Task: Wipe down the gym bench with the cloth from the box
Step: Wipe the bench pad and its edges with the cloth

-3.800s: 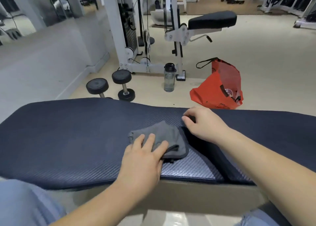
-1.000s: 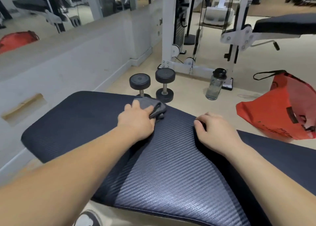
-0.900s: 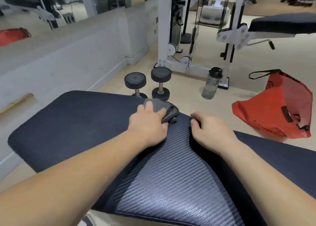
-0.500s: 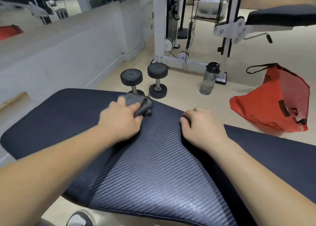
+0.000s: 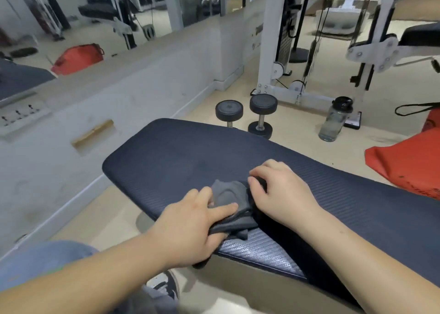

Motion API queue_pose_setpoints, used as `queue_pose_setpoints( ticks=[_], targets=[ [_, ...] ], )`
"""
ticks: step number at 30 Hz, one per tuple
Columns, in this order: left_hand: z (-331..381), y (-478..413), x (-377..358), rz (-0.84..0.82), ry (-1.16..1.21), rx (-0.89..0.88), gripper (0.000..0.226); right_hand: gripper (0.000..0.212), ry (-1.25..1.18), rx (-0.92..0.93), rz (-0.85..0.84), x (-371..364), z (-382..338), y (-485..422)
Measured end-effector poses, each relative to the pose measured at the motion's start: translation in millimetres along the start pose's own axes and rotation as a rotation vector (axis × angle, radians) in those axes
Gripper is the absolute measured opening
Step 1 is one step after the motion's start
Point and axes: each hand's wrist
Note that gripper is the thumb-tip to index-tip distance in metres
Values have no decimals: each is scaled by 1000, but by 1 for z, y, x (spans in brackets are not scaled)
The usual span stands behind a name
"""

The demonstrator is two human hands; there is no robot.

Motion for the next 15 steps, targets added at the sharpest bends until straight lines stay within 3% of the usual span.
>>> queue_pose_setpoints(
  ticks=[2, 5, 6, 8, 10, 13, 15],
  targets=[
    [-45, 1, 2, -22, -24, 87, 59, 29, 10, 8, -26, -3, -10, 1],
    [-99, -13, 1, -6, 57, 515, 57, 30, 9, 11, -71, -8, -24, -4],
    [-98, -19, 1, -1, 65, 577, 58, 30, 1, 9, -79, -11, -30, -8],
    [-79, -20, -2, -21, 39, 542, 60, 30, 12, 16, -105, -16, -42, -20],
    [-69, -9, -2, -18, -3, 332, 59, 30, 49, 33, -132, -23, -52, -33],
    [-119, 1, 7, 18, 1, 88, 55, 30, 91, 55, -144, -28, -62, -51],
    [-163, -6, 5, 9, -2, 224, 54, 29, 85, 68, -124, -26, -64, -61]
  ],
)
Point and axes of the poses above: each hand's wrist, its own y-axis away from the middle knuckle, its own x-axis out of the back of the hand, z = x × y, and after that the axes turned 10 degrees about -z, right-handed
